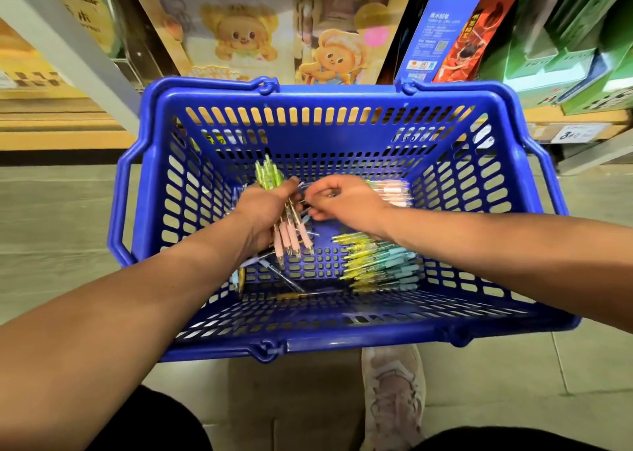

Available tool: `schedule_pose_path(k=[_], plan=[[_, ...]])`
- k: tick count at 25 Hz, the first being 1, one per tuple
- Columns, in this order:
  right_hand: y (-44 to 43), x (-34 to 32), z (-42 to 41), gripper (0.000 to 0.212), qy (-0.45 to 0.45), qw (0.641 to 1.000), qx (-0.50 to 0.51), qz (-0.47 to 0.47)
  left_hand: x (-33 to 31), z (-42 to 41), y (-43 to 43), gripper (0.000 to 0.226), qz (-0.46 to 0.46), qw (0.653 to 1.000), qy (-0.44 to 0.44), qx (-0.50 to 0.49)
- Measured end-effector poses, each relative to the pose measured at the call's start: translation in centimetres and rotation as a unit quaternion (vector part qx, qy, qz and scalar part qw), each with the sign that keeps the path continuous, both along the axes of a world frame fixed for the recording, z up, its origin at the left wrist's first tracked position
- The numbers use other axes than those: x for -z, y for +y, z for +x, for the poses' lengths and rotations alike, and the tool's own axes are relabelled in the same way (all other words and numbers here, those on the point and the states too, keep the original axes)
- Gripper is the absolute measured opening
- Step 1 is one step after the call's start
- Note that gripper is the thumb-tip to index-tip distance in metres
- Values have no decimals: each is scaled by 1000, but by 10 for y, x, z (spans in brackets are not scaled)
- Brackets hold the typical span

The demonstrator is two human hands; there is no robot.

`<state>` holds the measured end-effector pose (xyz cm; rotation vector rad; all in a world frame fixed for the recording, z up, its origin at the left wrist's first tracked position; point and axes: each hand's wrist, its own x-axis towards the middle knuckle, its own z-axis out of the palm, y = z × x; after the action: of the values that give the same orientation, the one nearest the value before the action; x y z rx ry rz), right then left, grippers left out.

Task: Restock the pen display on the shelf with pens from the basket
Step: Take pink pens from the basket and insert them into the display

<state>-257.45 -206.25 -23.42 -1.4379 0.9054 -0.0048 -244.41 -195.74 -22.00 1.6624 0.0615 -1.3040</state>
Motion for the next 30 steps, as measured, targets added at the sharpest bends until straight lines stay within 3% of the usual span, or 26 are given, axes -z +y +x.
schedule_pose_path(k=[3, 7, 9, 12, 14, 17, 20, 23, 25, 28, 30], plan=[[-36, 13, -18, 16, 161, 951, -105, -242, 4, 9, 3, 50, 9, 1000, -3, -5], [-74, 39, -45, 26, 304, 832, -271, -376, 7, 15, 1, 52, 13, 1000, 3, 4], [-78, 47, -53, 26, 315, 801, -324, -394, 9, 12, -2, 53, 15, 1000, -3, 1], [-70, 55, -59, 22, 284, 804, -354, -384, 13, 10, -4, 57, 21, 1000, 0, 9], [-64, 60, -60, 24, 287, 754, -403, -431, 12, 10, -5, 60, 16, 999, 19, 35], [-57, 64, -54, 43, 321, 684, -452, -475, 7, 8, -6, 65, -1, 998, 43, 53], [-50, 59, -43, 31, 354, 647, -465, -489, 3, 5, -6, 64, -6, 997, 53, 59], [-51, 50, -39, 14, 310, 688, -440, -487, 1, 3, -8, 55, -8, 997, 55, 46], [-54, 36, -35, 12, 260, 758, -384, -459, -1, 2, -10, 51, -7, 998, 52, 35], [-54, 11, -27, 18, 219, 888, -259, -312, -2, -1, -16, 53, -10, 999, 42, 28], [-51, 1, -27, 18, 191, 936, -196, -221, -3, -2, -19, 52, -12, 999, 38, 30]])
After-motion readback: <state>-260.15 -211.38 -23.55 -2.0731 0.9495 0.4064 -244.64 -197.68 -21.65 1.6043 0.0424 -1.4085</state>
